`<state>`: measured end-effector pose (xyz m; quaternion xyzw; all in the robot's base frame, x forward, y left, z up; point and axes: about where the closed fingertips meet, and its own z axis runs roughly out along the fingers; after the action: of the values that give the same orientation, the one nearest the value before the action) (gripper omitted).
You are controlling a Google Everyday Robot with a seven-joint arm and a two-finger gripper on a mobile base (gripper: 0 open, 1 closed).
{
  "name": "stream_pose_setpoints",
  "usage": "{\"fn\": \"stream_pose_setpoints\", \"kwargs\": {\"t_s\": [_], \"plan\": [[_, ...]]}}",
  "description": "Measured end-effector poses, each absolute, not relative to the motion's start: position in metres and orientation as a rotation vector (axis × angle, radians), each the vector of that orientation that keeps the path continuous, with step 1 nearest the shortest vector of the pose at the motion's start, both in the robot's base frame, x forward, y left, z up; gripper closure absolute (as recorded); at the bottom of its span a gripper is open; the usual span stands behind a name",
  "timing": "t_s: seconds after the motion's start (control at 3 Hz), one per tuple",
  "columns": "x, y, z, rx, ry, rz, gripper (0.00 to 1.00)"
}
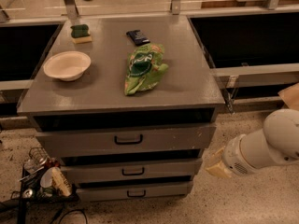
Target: Open middle drawer
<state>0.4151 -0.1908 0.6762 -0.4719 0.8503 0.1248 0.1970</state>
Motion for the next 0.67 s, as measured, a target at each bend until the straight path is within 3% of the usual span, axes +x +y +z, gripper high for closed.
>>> {"fn": "stream_pose_setpoints", "kwargs": {"t_s": [0.67], "plan": [[0.4182, -0.1975, 0.6704, -1.254, 2.393, 0.387, 1.0]]}}
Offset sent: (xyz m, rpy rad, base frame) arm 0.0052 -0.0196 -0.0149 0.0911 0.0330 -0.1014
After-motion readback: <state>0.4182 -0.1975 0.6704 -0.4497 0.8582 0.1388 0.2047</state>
